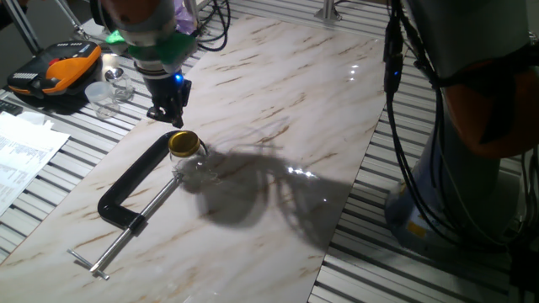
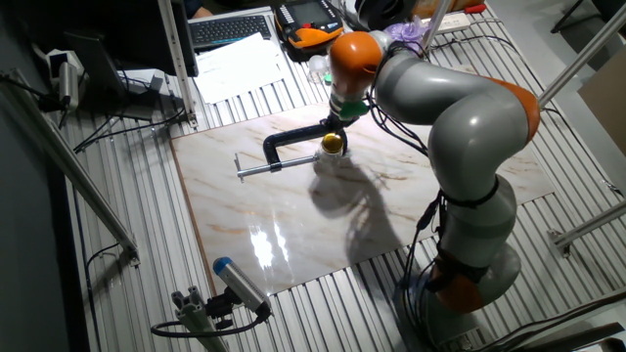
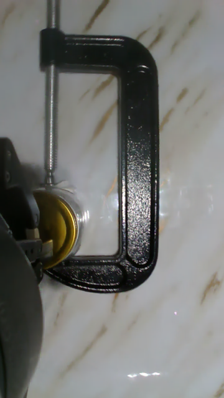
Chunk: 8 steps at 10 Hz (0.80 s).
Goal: Screw the lid onto the jar
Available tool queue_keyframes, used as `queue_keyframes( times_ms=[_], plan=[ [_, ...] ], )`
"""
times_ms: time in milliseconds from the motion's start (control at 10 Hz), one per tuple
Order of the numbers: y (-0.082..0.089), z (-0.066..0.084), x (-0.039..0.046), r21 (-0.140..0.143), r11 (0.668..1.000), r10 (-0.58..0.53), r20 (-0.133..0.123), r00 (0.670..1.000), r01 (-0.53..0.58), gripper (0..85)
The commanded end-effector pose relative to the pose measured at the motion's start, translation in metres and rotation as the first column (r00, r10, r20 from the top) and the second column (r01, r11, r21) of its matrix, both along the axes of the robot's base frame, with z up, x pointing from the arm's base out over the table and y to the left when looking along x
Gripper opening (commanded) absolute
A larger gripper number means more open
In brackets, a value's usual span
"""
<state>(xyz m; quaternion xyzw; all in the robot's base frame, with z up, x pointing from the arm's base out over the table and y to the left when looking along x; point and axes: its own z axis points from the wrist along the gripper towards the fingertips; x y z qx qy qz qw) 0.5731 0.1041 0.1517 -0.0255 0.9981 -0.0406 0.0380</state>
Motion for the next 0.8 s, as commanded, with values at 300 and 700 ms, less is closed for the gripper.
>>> queue_keyframes(
  times_ms=[300,700],
  plan=[
    [-0.008,-0.0038,0.0023,0.013,0.923,0.385,0.02,0.923,-0.385,0.0],
    [-0.0085,-0.0023,0.0009,0.054,0.92,0.388,0.007,0.922,-0.388,0.0]
  ],
)
